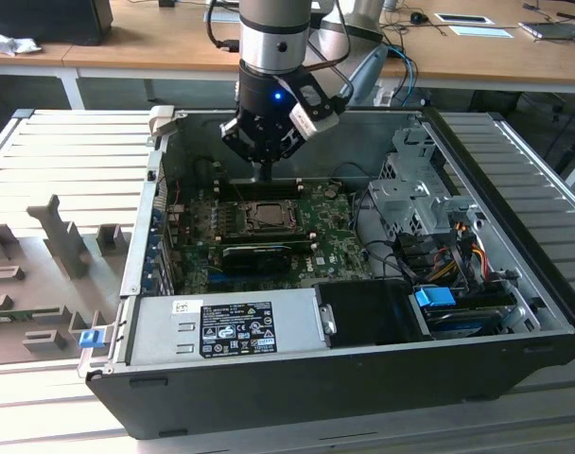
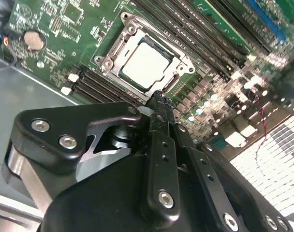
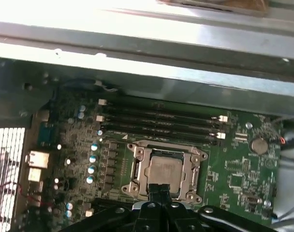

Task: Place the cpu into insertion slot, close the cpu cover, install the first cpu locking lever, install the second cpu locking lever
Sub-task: 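Install the first cpu locking lever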

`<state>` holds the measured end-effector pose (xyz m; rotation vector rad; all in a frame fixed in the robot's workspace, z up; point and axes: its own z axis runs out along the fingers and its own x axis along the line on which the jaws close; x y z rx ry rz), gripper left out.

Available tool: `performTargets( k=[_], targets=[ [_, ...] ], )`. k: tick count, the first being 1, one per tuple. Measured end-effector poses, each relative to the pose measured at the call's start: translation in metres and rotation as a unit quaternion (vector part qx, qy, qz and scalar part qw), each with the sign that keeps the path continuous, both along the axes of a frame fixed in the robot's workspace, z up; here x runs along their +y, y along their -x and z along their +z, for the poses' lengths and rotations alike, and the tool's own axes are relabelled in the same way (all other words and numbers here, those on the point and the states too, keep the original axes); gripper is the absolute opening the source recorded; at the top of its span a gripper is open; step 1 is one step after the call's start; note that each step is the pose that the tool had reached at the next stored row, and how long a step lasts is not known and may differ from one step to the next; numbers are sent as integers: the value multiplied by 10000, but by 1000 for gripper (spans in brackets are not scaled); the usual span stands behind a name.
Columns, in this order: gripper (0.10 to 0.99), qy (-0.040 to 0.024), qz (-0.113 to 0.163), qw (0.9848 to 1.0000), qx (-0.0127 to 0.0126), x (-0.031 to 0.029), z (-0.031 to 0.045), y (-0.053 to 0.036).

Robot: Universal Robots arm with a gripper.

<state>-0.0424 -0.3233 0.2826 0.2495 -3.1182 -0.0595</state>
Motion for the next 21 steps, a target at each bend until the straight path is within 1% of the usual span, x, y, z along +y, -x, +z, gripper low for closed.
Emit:
performTargets(
  k=[3, 6, 8, 9, 12, 14, 15, 17, 21],
  targets=[
    [106, 0, 312, 9995, 0, 0, 0, 0],
    [106, 0, 545, 9985, 0, 0, -1, 0],
    [106, 0, 631, 9980, -1, 0, -3, 2],
    [106, 0, 621, 9981, -10, 0, -10, 15],
    [106, 1, 415, 9991, -11, 0, -29, 17],
    [106, 1, 161, 9999, -10, 0, -48, 17],
    [106, 1, 82, 10000, -11, 0, -54, 17],
    [106, 2, -178, 9998, -10, -1, -68, 17],
    [106, 0, -203, 9998, -11, -1, -77, 19]
  ],
)
